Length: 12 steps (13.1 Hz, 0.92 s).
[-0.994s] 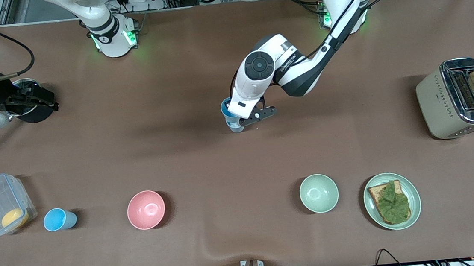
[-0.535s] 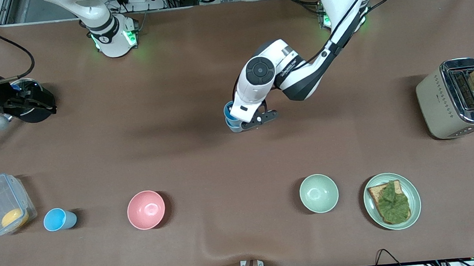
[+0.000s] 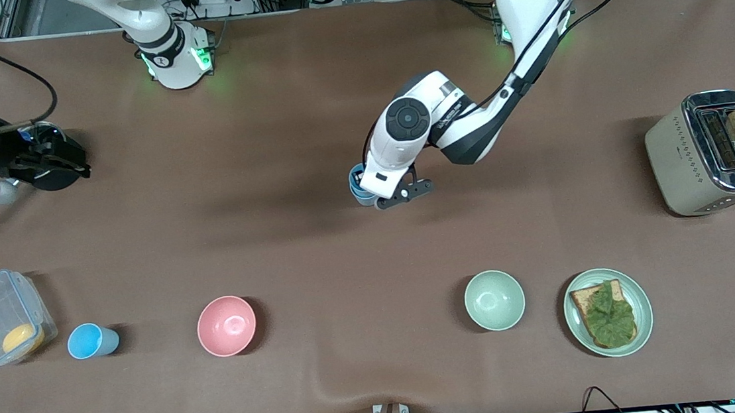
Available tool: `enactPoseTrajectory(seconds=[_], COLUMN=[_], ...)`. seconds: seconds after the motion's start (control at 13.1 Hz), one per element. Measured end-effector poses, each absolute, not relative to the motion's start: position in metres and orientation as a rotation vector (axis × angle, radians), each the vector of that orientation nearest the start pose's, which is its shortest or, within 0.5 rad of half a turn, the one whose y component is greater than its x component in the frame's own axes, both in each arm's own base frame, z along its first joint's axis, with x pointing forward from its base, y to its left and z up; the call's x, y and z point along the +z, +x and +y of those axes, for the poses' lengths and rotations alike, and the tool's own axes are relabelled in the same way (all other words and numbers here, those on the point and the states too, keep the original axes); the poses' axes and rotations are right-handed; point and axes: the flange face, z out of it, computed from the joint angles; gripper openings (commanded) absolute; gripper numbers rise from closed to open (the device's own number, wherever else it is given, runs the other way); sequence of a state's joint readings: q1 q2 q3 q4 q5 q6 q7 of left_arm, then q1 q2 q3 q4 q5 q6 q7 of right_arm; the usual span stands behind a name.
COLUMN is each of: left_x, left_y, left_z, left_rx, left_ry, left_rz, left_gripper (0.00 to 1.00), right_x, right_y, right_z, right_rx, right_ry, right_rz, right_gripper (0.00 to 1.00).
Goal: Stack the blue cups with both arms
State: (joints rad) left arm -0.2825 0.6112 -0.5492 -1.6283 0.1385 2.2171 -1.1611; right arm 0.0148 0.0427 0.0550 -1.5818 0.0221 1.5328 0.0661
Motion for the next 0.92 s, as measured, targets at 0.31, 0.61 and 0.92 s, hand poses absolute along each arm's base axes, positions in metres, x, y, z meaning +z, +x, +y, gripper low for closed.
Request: enactPoseTrajectory(seconds=[0.31,0.61,0.92], left_x=[0.442,0.509,0.552], left_y=[0.569,0.588,0.605], left_z=[-0.372,-0.282,-0.222], left_rx=[-0.059,-0.091,-0.068], left_ry=[-3.236,-3.167,-3.155], left_rz=[-0.678,-0.522,-0.38], left_gripper=[1.0,1.0,1.0], right_x=[0.58,0.582,0.586], right_y=[0.566,0.565,0.565], right_z=[0.045,0.05,0.053], right_rx=[0.174,0.168,0.158], right_ry=[-3.118,-3.119,-3.119], right_rz=[-0.019,-0.032,-0.039], right_gripper=[1.0,1.0,1.0])
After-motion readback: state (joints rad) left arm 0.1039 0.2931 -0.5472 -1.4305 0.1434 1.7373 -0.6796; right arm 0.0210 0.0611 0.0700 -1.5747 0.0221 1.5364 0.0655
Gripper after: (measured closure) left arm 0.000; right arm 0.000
